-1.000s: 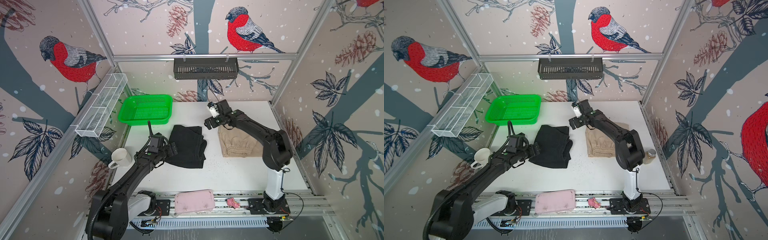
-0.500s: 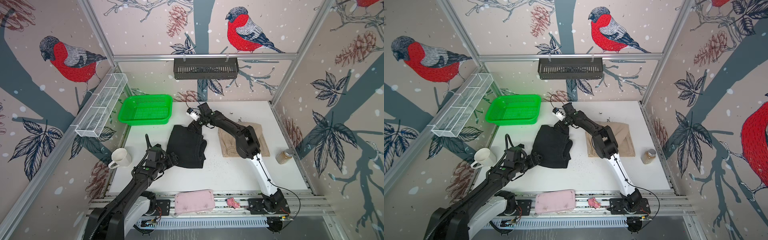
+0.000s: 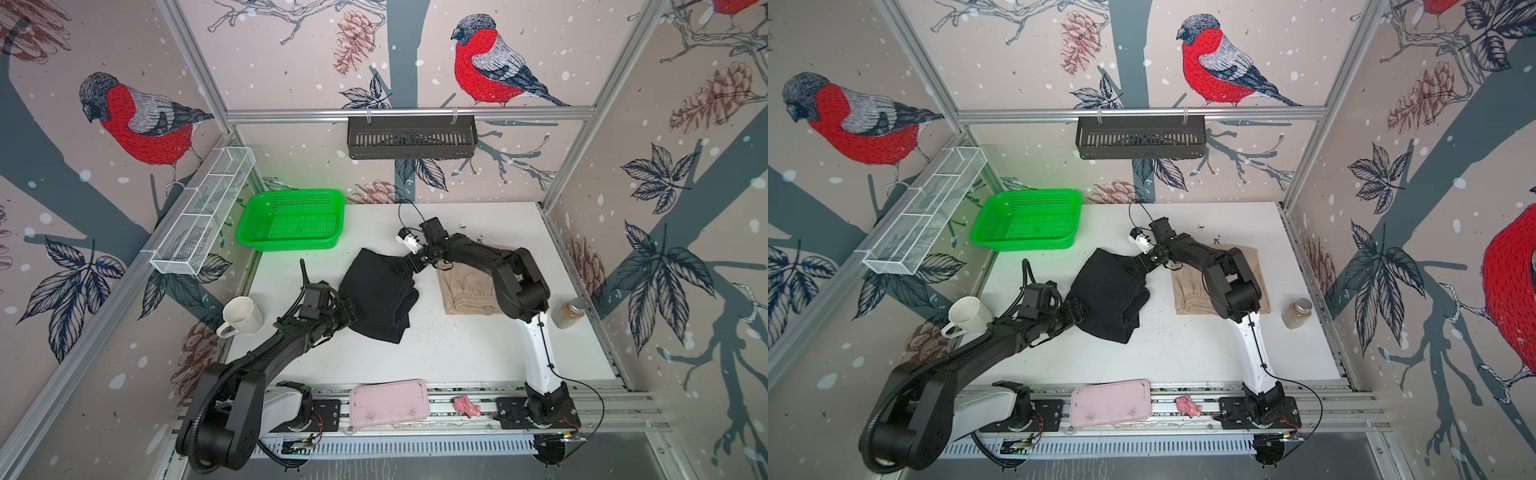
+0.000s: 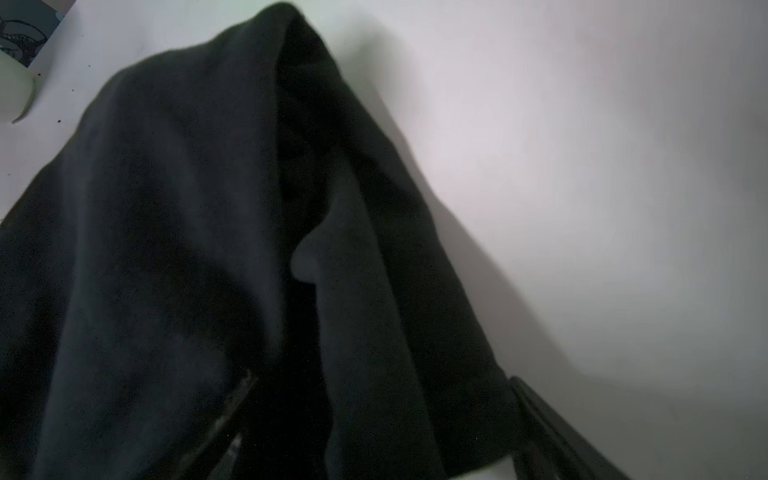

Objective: Fold and stack the shorts
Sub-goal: 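Grasp the black shorts' far edge with the right gripper beside the left gripper, then lift the black shorts with both grippers toward the beige shorts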

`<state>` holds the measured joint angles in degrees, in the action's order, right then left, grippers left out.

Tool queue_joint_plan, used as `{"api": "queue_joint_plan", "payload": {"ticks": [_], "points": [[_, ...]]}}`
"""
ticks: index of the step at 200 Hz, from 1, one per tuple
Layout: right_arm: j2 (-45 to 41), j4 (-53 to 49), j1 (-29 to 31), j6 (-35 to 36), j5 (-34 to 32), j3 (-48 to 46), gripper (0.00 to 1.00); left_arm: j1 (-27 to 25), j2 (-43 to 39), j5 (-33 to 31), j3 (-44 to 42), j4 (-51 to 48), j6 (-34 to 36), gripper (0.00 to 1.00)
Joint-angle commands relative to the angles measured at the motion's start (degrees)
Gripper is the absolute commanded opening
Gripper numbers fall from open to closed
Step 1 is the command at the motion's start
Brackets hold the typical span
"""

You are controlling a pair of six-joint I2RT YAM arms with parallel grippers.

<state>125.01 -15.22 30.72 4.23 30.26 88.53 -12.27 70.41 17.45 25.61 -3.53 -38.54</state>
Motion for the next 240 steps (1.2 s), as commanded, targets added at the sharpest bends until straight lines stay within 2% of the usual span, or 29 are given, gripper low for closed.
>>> {"api": "queue_joint_plan", "payload": {"ticks": [1, 27, 43, 64, 77, 96, 115, 124, 144, 179, 203, 220, 240], "points": [[-8.71, 8.47, 0.41, -6.34, 1.25, -11.31, 0.88, 0.31, 4.25, -6.40, 5.34, -2.49, 5.51, 0.81], [-18.92, 12.05, 2.97, -11.39, -0.58, -23.74, 0.88, 1.44, 11.80, -9.66, 14.73, -5.92, 10.39, 0.82], [-22.41, 12.49, 6.32, -13.91, -2.31, -27.92, 0.89, 2.27, 15.22, -8.42, 17.77, -3.93, 11.84, 0.83], [-24.14, 4.10, 8.31, -15.30, -8.40, -27.01, 0.90, 3.72, 18.79, -2.48, 20.64, -0.71, 11.89, 0.84], [-26.26, 0.78, 7.75, -17.30, -10.23, -26.68, 0.91, 3.75, 19.63, -1.33, 22.53, -1.08, 12.00, 0.86], [-28.87, -2.03, 6.88, -19.86, -11.38, -24.98, 0.93, 3.75, 17.26, -2.51, 23.74, -3.87, 11.79, 0.91], [-27.95, -4.10, 5.48, -22.46, -10.61, -20.99, 0.96, 3.73, 12.31, -6.72, 23.50, -8.94, 11.33, 0.96], [-26.40, -4.48, 5.06, -22.69, -9.12, -18.75, 1.00, 3.83, 9.95, -7.96, 22.52, -10.89, 10.78, 0.97], [-21.75, -4.90, 5.23, -20.99, -7.65, -13.24, 1.00, 4.01, 5.05, -6.79, 17.85, -12.23, 8.53, 0.97], [-11.60, -9.17, 4.14, -12.95, -9.63, -2.98, 1.00, 4.01, -4.16, 3.51, 1.53, 1.13, 1.13, 0.97], [-7.12, -11.20, 3.27, -8.34, -9.48, 0.46, 1.00, 4.01, -8.63, 8.43, -5.71, 8.85, -2.58, 0.97], [-5.88, -11.23, 2.11, -6.47, -8.76, 0.21, 1.00, 4.01, -10.60, 9.06, -8.53, 10.87, -3.20, 0.97], [-4.13, -9.42, 0.83, -5.51, -3.70, -0.39, 1.00, 4.01, -10.98, 8.61, -10.97, 14.01, -3.60, 0.97]]}}
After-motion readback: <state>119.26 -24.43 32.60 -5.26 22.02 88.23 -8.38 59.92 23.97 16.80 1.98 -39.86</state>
